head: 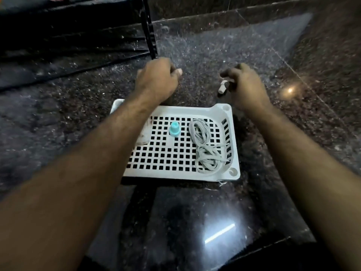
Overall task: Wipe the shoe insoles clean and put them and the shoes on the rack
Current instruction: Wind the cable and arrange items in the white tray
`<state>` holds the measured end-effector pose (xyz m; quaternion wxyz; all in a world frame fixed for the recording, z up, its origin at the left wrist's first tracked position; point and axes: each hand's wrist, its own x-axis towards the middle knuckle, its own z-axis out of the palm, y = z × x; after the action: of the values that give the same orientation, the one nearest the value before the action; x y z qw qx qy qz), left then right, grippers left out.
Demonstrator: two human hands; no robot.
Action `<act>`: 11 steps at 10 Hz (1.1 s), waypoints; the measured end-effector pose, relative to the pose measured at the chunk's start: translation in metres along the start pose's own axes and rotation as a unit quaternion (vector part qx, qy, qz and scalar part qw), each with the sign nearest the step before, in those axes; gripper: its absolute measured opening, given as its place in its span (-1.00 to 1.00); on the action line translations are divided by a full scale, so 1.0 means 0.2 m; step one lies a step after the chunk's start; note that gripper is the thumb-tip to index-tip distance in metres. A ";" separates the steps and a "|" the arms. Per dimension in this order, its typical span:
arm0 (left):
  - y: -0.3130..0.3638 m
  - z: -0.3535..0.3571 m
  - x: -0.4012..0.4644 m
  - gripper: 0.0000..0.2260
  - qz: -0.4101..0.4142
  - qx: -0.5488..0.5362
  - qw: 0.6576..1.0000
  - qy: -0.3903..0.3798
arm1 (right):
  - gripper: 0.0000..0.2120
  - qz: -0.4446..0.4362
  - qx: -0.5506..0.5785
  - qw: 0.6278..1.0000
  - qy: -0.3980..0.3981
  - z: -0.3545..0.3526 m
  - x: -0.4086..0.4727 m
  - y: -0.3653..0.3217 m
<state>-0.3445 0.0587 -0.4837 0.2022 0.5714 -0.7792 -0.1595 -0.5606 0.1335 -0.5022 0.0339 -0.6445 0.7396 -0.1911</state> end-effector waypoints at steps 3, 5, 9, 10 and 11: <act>-0.20 0.16 0.20 -0.88 -0.016 0.097 0.991 -0.094 | -0.65 -0.068 -0.183 0.972 -0.133 0.14 0.08 0.09; -0.20 0.05 0.18 -0.83 -0.017 0.105 0.990 -0.092 | -0.82 0.004 -0.096 0.995 -0.008 0.07 -0.10 0.05; 0.00 -0.33 -0.67 -0.81 -0.020 -0.244 0.965 0.095 | -0.77 -0.037 0.214 0.966 0.143 -0.27 -0.64 -0.39; -0.04 -0.32 -0.89 -0.82 -0.034 -0.268 0.961 0.067 | -0.77 -0.096 0.212 0.964 0.125 -0.30 -0.75 -0.52; -0.07 -0.32 -1.02 -0.82 -0.062 -0.279 0.956 0.060 | -0.77 -0.105 0.203 0.970 0.085 -0.28 -0.87 -0.60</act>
<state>-0.2456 0.2489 -0.4618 0.3897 0.5484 -0.6530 -0.3479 -0.4349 0.3038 -0.4457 0.0810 -0.6797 0.6134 -0.3939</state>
